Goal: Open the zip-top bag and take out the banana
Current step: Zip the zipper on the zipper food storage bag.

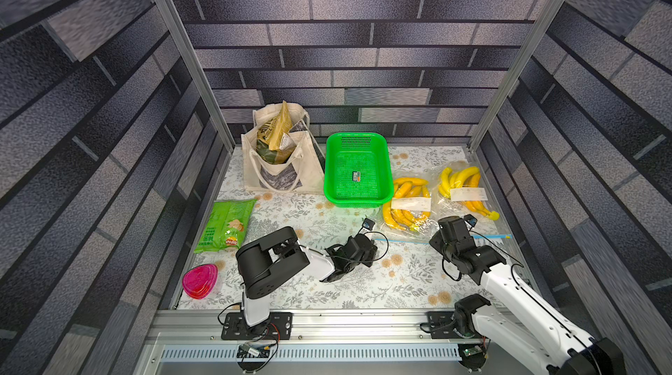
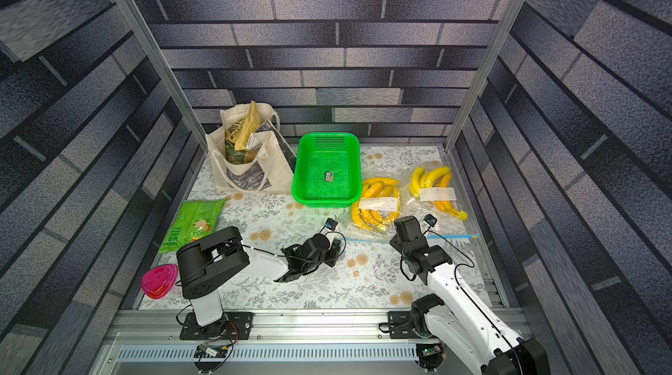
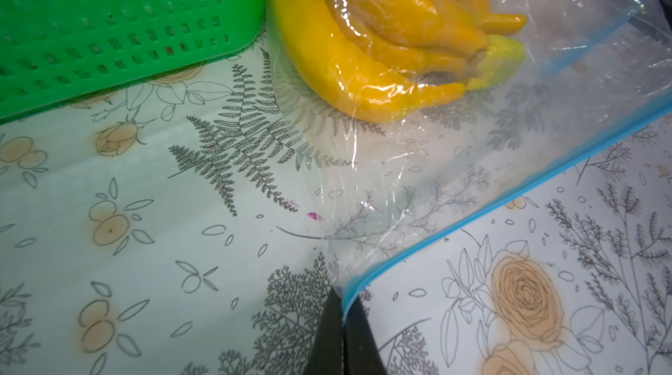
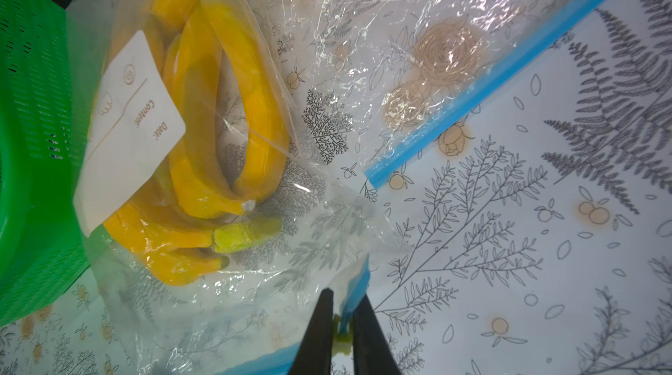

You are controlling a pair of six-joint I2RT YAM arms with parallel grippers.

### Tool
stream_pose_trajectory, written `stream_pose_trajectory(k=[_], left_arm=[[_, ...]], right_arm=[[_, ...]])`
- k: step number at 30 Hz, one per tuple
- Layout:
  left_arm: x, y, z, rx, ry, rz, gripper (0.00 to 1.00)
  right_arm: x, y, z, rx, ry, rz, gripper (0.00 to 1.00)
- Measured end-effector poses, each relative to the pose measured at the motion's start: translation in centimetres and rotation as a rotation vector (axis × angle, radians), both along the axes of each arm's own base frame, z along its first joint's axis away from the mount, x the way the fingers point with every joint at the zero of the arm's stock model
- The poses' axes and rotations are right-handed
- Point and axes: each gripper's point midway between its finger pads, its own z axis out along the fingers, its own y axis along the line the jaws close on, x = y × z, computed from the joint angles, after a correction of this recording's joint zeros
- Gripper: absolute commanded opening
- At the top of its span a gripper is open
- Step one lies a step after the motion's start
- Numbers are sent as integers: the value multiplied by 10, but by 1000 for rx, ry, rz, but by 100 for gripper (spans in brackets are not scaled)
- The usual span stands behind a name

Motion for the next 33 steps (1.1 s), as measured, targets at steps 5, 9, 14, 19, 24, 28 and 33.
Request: stream_pose_trajectory(k=[5, 9, 14, 19, 24, 28, 33], left_arm=[[2, 3, -1, 6, -4, 12, 0], [4, 7, -3, 19, -1, 24, 0], [4, 8, -5, 26, 3, 26, 0], [5, 7, -4, 28, 5, 26, 0], [5, 8, -5, 30, 6, 26, 0], [5, 8, -5, 32, 6, 26, 10], [1, 6, -2, 39, -1, 10, 42]], right_arm=[[0, -1, 1, -1, -6, 3, 23], [0, 1, 2, -2, -4, 25, 38], [-3, 2, 3, -5, 2, 50, 41], [-9, 1, -1, -4, 28, 54, 37], [-10, 1, -1, 5, 25, 47, 26], [-10, 1, 1, 9, 19, 45, 13], [-9, 2, -2, 10, 30, 48, 0]])
